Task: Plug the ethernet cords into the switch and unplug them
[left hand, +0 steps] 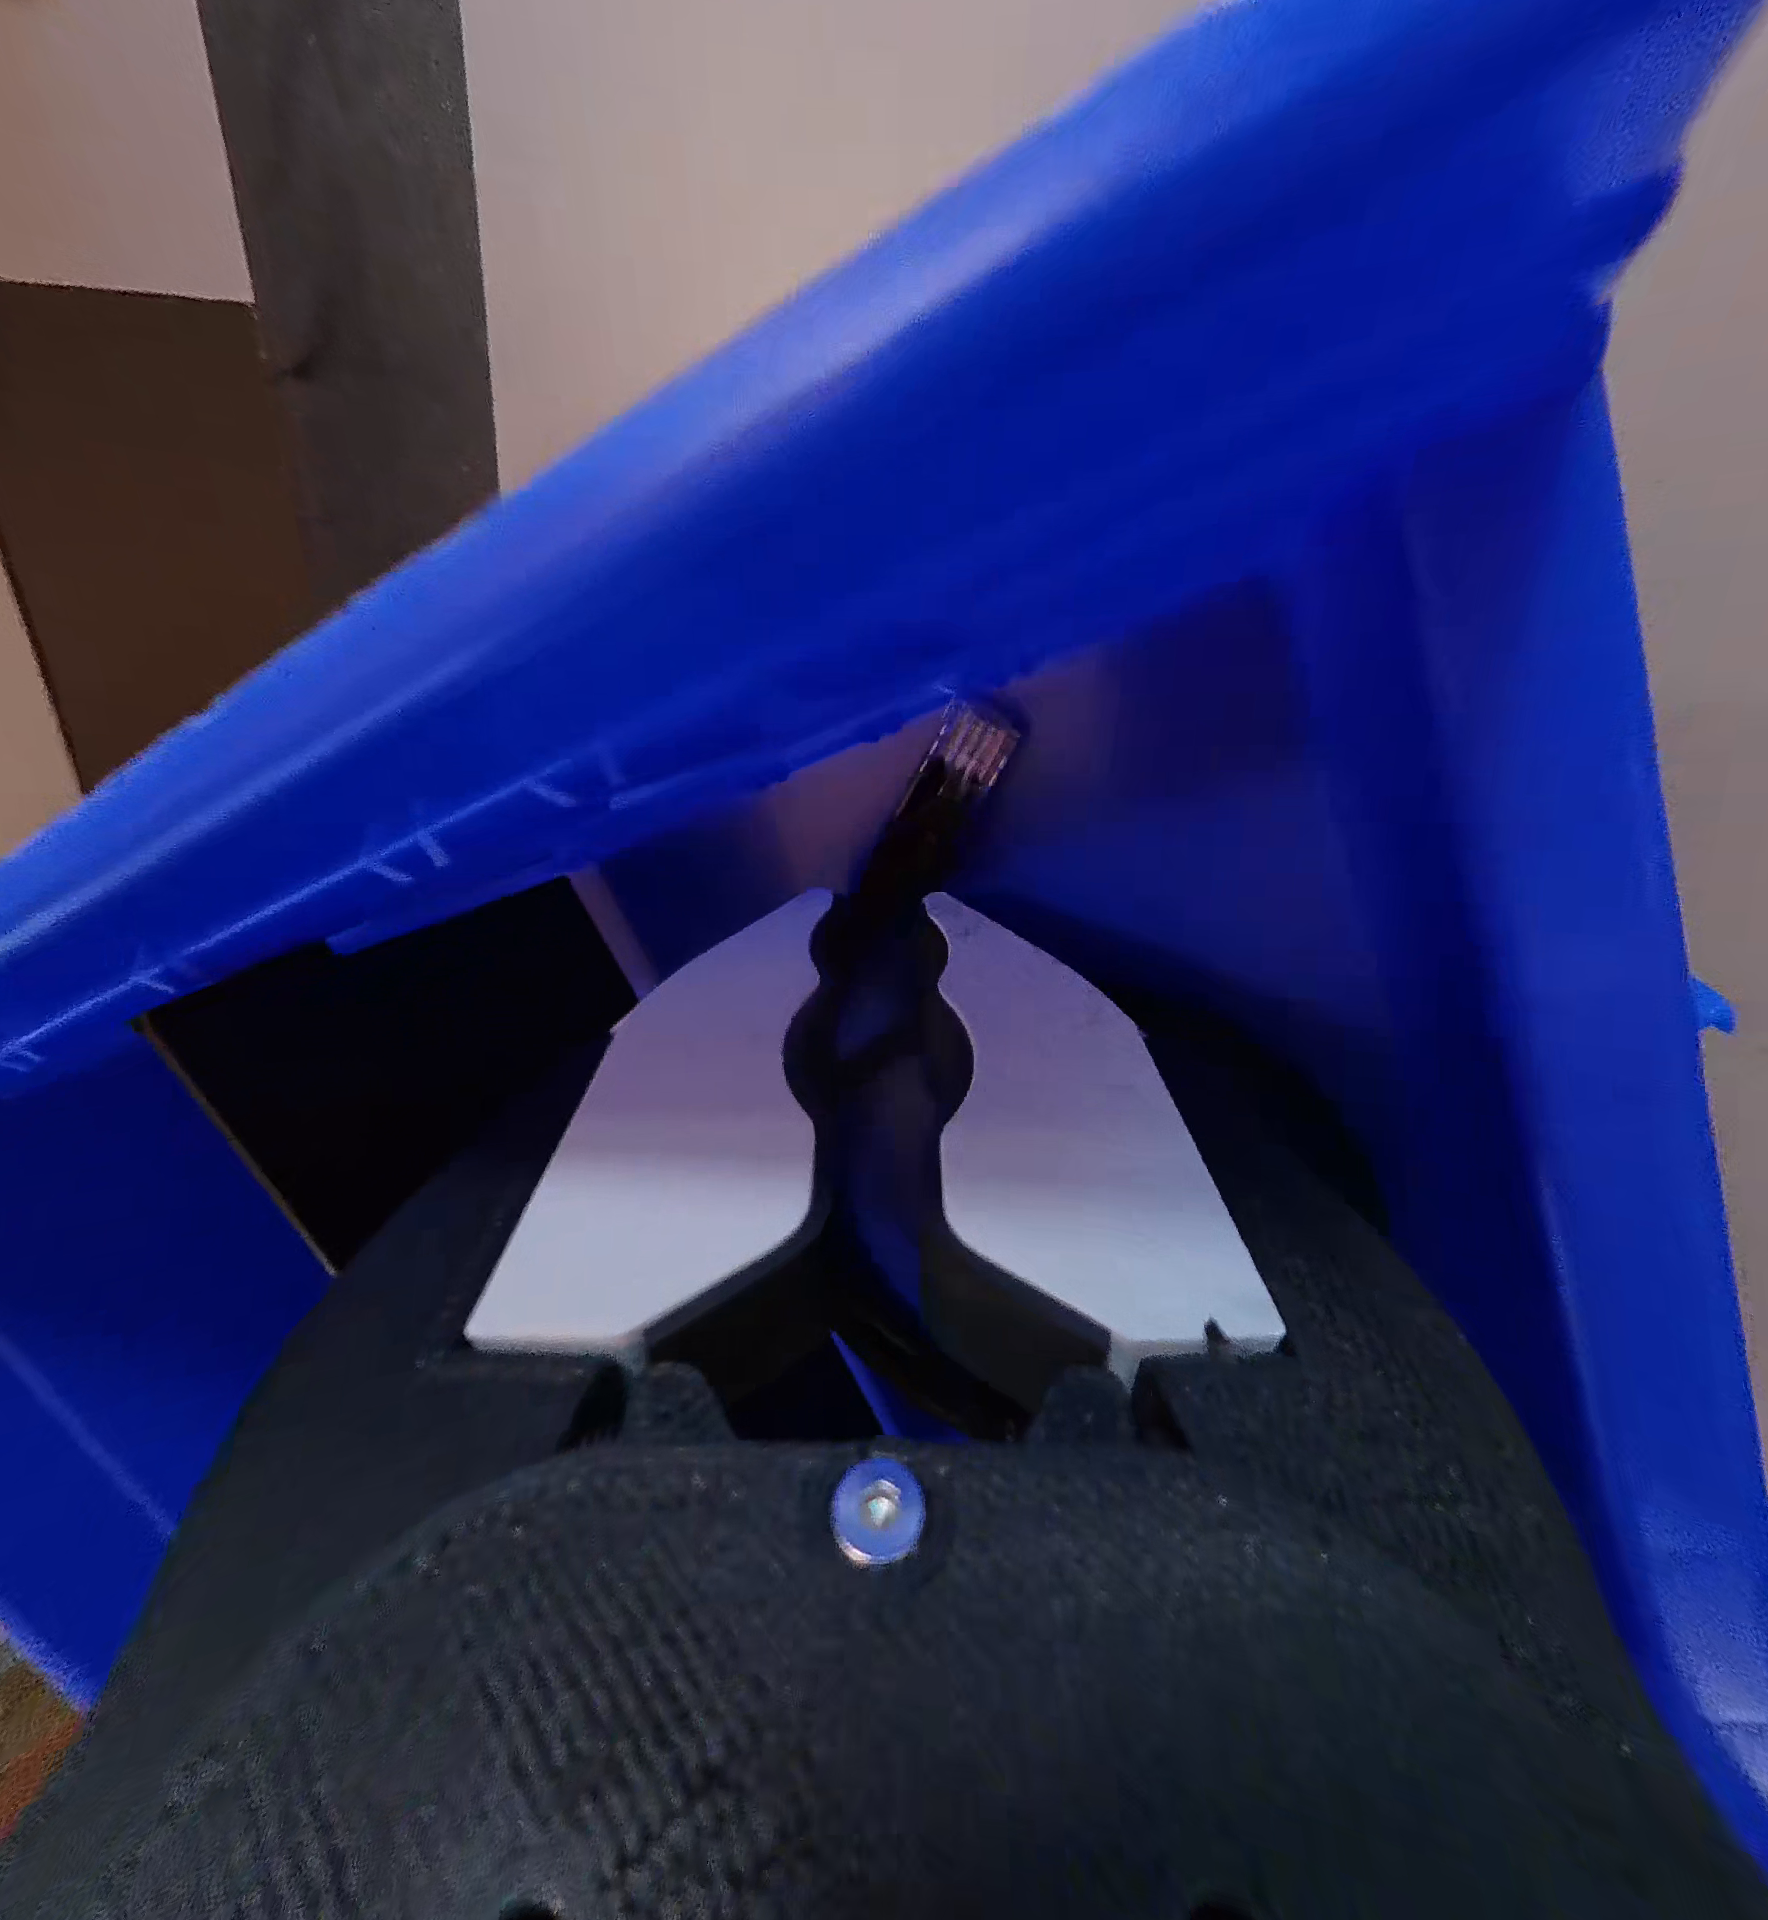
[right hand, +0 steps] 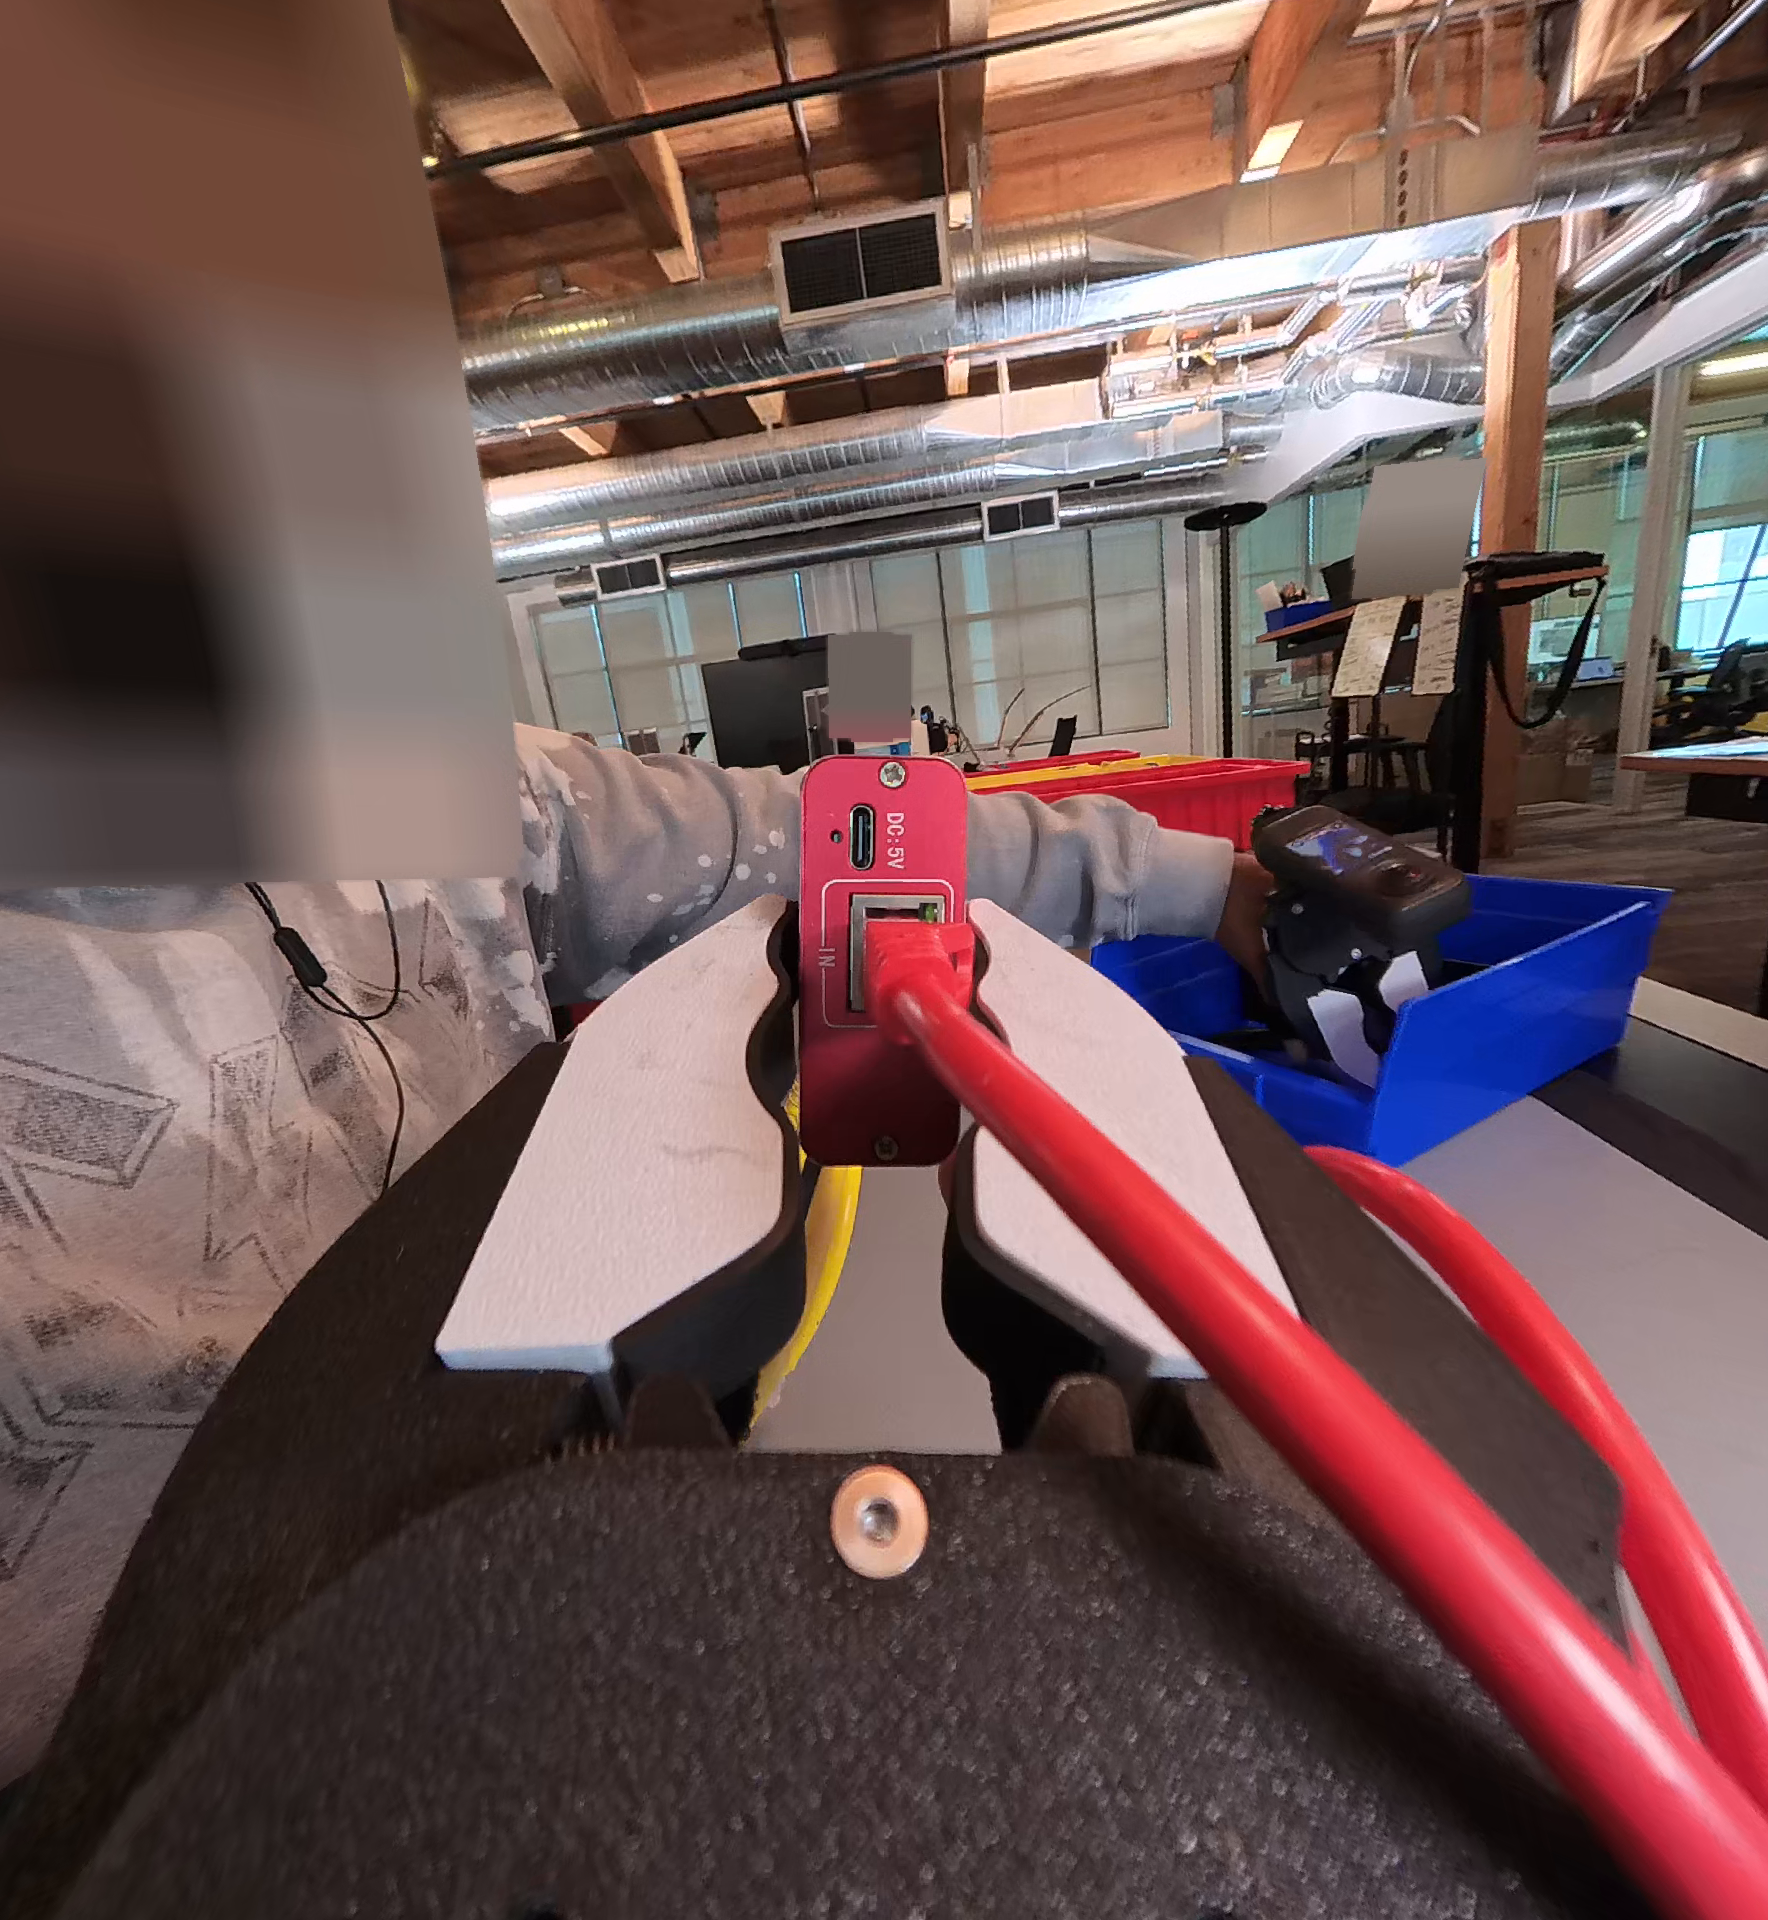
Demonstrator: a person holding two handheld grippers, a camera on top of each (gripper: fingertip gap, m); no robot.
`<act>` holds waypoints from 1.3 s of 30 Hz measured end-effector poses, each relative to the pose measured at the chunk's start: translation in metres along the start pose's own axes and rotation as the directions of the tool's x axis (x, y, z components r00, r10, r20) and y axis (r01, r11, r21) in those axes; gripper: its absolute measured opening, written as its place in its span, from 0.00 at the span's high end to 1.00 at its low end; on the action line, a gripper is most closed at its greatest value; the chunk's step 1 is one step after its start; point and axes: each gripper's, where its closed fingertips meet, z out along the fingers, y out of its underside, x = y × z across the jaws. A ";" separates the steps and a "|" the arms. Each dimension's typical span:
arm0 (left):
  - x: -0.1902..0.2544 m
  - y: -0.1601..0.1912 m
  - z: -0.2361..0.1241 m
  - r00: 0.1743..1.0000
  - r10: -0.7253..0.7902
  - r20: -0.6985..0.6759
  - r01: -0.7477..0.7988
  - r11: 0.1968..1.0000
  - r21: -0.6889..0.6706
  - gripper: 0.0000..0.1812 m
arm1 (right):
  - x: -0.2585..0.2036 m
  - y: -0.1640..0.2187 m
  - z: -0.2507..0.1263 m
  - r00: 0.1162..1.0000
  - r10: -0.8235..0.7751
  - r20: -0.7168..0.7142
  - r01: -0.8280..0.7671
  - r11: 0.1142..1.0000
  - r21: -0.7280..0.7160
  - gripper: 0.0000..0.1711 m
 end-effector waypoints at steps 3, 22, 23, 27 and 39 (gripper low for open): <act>0.002 0.003 -0.003 0.999 -0.027 0.042 0.027 1.000 0.006 0.93 | -0.002 0.000 0.002 1.000 -0.008 -0.003 0.008 1.000 -0.006 0.84; 0.043 -0.068 -0.290 0.971 -0.181 -0.154 0.230 0.552 0.802 0.95 | -0.001 -0.039 0.005 0.982 -0.184 0.040 0.187 0.974 -0.125 0.84; 0.063 -0.083 -0.296 0.971 -0.114 -0.208 0.237 0.514 0.824 0.95 | -0.004 -0.043 0.008 0.977 -0.202 0.064 0.210 0.966 -0.152 0.84; 0.150 -0.141 -0.303 0.881 0.171 -0.442 0.359 0.366 0.858 0.94 | -0.014 -0.050 0.020 0.957 -0.229 0.175 0.271 0.925 -0.268 0.84; 0.291 -0.232 -0.279 0.297 0.552 -0.779 0.727 0.399 0.559 0.95 | -0.037 -0.036 0.037 0.935 -0.045 0.352 0.275 0.718 -0.640 0.84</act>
